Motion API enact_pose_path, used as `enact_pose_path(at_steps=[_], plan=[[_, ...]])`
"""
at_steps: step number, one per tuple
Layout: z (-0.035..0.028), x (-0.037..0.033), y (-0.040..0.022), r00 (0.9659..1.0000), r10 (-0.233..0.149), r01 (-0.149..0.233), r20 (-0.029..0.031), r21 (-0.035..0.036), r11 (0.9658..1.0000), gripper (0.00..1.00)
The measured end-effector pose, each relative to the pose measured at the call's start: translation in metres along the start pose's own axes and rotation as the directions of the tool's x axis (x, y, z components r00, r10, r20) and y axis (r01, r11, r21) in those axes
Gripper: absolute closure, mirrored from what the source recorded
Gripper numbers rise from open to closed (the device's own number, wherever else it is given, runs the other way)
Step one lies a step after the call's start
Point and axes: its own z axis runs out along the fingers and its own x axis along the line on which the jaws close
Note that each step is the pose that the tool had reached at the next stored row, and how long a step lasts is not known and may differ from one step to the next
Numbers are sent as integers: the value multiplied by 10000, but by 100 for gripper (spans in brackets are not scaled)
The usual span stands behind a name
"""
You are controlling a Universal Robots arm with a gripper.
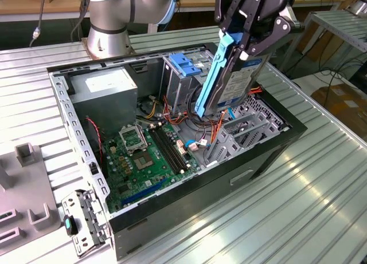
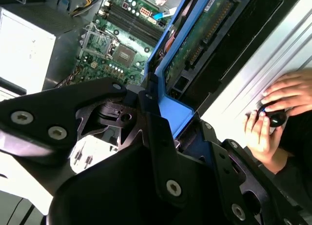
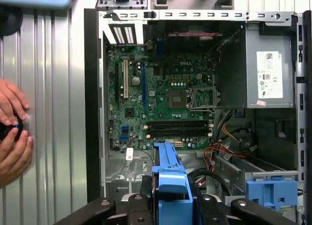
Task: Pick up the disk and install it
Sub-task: 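Insert the disk into the insertion slot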
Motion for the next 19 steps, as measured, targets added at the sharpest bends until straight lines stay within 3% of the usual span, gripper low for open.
enact_pose_path(at_steps=[6,14,19], plan=[[38,61,-94,10000,0,0,0,0,10000,63],[109,177,-280,10000,0,0,-2,0,10000,63],[136,213,-386,10000,0,0,-6,0,10000,63]])
